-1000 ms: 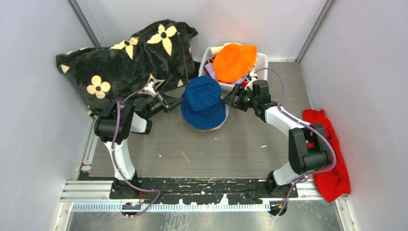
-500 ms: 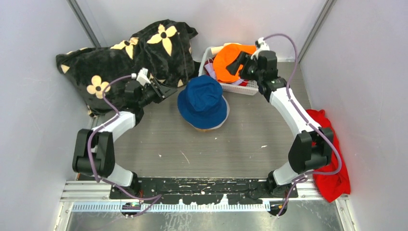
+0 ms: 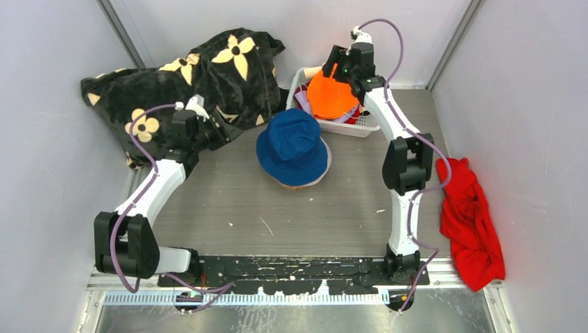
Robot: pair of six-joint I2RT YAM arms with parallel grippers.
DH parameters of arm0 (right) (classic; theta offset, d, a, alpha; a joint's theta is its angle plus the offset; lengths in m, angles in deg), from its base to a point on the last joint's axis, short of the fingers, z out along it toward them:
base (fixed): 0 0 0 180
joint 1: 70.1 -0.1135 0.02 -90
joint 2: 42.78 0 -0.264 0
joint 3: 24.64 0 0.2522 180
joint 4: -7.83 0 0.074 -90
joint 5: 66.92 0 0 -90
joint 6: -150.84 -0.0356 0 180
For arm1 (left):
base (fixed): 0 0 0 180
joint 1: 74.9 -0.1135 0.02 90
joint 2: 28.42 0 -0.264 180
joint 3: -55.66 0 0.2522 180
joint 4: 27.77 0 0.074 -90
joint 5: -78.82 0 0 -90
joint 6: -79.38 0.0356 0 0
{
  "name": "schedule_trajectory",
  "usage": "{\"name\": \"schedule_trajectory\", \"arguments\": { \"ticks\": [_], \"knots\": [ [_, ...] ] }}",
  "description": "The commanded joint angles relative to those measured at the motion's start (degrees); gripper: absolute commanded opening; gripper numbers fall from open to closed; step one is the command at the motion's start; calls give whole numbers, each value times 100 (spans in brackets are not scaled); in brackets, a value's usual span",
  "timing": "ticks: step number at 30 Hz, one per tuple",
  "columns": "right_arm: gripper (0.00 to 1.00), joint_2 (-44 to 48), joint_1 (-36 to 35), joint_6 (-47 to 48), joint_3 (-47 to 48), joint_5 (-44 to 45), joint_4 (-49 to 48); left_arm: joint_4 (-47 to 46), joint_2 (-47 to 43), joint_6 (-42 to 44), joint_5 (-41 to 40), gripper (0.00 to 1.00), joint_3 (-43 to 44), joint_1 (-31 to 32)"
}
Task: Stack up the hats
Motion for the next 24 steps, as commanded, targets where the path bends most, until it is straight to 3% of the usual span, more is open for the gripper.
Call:
{"name": "schedule_trajectory", "arguments": {
  "ticks": [1,18,20,24],
  "knots": [
    [75,-671,19,479,1009,496,-145,205,-406,308,-180,59,717,-19],
    [71,-3226,19,769,2634,1118,-1110,-35,-582,555,-236,57,860,-10],
    [65,-3377,6,760,2730,1247,-1158,20,-627,629,-289,57,873,-11],
    [31,-3352,-30,821,2448,1472,-1488,35,-571,681,-316,56,902,-2]
  ]
}}
